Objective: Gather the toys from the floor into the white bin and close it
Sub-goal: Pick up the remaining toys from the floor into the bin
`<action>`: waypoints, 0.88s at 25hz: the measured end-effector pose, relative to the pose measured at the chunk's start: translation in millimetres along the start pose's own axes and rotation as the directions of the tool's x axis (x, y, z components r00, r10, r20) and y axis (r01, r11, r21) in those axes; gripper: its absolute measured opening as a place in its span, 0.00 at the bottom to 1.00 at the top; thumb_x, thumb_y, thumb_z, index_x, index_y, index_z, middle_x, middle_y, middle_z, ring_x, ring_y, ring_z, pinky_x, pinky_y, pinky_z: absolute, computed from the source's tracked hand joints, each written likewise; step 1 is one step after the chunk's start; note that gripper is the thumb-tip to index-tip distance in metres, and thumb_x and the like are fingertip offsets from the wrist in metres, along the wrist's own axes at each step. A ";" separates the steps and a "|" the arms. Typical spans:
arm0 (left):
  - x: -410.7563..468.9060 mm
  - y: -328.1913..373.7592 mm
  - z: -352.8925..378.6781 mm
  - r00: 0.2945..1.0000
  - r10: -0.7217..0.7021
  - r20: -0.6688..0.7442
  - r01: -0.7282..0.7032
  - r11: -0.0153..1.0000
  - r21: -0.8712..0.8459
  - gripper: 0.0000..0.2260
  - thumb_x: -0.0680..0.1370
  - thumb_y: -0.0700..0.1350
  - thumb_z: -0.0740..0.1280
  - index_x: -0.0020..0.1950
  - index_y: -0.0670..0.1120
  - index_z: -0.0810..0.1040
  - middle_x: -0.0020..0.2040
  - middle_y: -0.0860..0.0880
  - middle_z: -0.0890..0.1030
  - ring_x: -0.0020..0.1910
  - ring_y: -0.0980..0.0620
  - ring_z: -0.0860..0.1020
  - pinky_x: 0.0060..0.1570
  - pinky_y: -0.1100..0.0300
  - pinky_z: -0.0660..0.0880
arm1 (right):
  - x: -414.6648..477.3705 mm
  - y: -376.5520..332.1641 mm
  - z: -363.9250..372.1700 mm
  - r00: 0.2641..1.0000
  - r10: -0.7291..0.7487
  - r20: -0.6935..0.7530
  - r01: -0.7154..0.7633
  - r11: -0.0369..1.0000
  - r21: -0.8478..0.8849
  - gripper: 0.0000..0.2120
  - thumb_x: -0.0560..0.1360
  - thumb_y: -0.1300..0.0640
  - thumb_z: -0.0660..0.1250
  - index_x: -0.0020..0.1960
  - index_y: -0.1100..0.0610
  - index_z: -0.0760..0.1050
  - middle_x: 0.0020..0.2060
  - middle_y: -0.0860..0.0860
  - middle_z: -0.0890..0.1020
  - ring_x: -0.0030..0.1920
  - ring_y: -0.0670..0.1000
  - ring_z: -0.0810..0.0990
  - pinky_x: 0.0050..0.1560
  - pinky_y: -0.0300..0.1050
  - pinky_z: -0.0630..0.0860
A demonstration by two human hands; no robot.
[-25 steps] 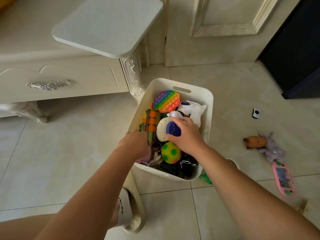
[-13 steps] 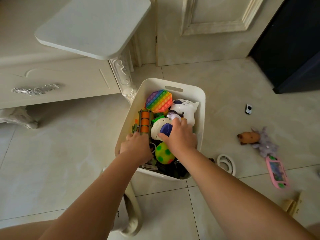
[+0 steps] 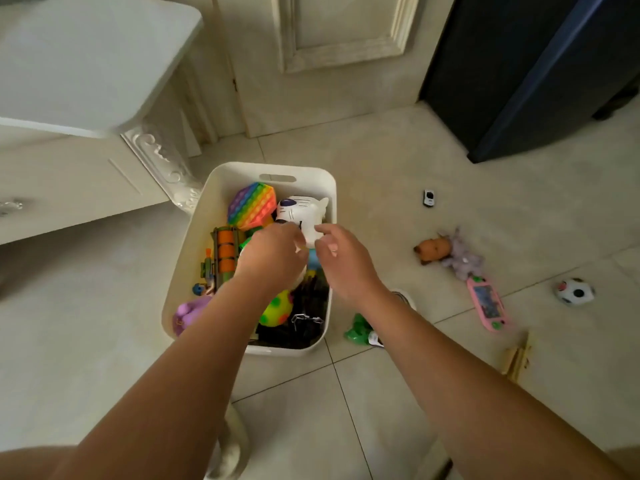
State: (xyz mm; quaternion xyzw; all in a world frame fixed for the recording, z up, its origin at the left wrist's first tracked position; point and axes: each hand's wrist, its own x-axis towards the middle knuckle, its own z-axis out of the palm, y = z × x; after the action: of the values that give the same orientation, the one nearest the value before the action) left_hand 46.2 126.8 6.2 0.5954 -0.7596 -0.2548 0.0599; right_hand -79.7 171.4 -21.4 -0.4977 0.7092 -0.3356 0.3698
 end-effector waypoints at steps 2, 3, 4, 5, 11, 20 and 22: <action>-1.5 39.3 13.3 0.985 0.134 -0.105 -0.148 0.980 -0.134 0.07 0.76 0.43 0.65 0.53 0.48 0.79 0.50 0.49 0.80 0.47 0.50 0.78 0.52 0.53 0.77 | 0.9 20.0 -38.3 0.981 0.104 -0.166 -0.082 0.988 0.131 0.12 0.80 0.57 0.59 0.61 0.52 0.76 0.57 0.49 0.79 0.54 0.47 0.78 0.52 0.40 0.73; -3.8 59.3 25.6 0.977 0.186 -0.099 -0.203 0.960 -0.195 0.08 0.76 0.42 0.65 0.54 0.48 0.79 0.49 0.50 0.79 0.45 0.51 0.77 0.51 0.56 0.75 | 1.7 36.0 -59.2 0.962 0.165 -0.219 -0.129 0.977 0.170 0.11 0.80 0.58 0.59 0.58 0.51 0.77 0.54 0.48 0.80 0.50 0.45 0.78 0.48 0.39 0.72; -8.2 76.0 40.1 0.972 0.227 -0.063 -0.235 0.937 -0.257 0.09 0.76 0.40 0.65 0.55 0.48 0.78 0.49 0.51 0.78 0.44 0.52 0.76 0.50 0.57 0.75 | 1.2 52.8 -77.8 0.946 0.219 -0.237 -0.177 0.966 0.187 0.10 0.80 0.59 0.60 0.55 0.50 0.77 0.51 0.47 0.80 0.47 0.46 0.78 0.46 0.39 0.72; -12.6 87.4 58.3 0.967 0.255 0.011 -0.239 0.920 -0.309 0.10 0.76 0.39 0.64 0.56 0.48 0.78 0.51 0.51 0.77 0.45 0.53 0.77 0.51 0.58 0.75 | 0.0 71.2 -91.7 0.936 0.269 -0.226 -0.229 0.955 0.190 0.10 0.79 0.60 0.60 0.52 0.48 0.76 0.49 0.48 0.80 0.47 0.47 0.78 0.46 0.40 0.72; -16.8 62.5 179.6 0.874 -0.114 0.472 0.172 0.982 -0.082 0.23 0.78 0.42 0.64 0.72 0.46 0.66 0.66 0.41 0.71 0.61 0.43 0.74 0.59 0.58 0.72 | -20.9 177.0 -79.8 0.878 0.479 0.006 -0.479 0.878 -0.006 0.13 0.76 0.61 0.60 0.51 0.49 0.81 0.53 0.52 0.82 0.54 0.54 0.80 0.56 0.48 0.76; 7.4 30.4 246.0 0.852 -0.169 0.496 0.232 0.970 -0.067 0.34 0.73 0.44 0.71 0.76 0.54 0.60 0.63 0.41 0.69 0.60 0.41 0.74 0.58 0.56 0.72 | -47.8 230.7 -5.3 0.877 0.442 0.187 -0.261 0.767 -0.585 0.21 0.78 0.57 0.63 0.70 0.49 0.67 0.69 0.53 0.65 0.67 0.54 0.68 0.58 0.46 0.74; 7.2 25.1 253.8 0.852 -0.166 0.496 0.180 0.983 0.019 0.33 0.74 0.44 0.70 0.76 0.54 0.59 0.63 0.41 0.68 0.60 0.41 0.74 0.59 0.54 0.73 | -47.4 234.6 1.3 0.898 0.416 0.146 -0.232 0.728 -0.646 0.20 0.78 0.57 0.63 0.69 0.51 0.67 0.71 0.55 0.63 0.66 0.54 0.68 0.57 0.46 0.75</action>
State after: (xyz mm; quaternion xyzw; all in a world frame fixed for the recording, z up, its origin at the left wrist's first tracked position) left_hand -77.8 204.3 -202.9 0.5751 -0.6891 -0.4140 -0.1517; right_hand -175.0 282.0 -211.0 -0.4994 0.7956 0.0574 0.3380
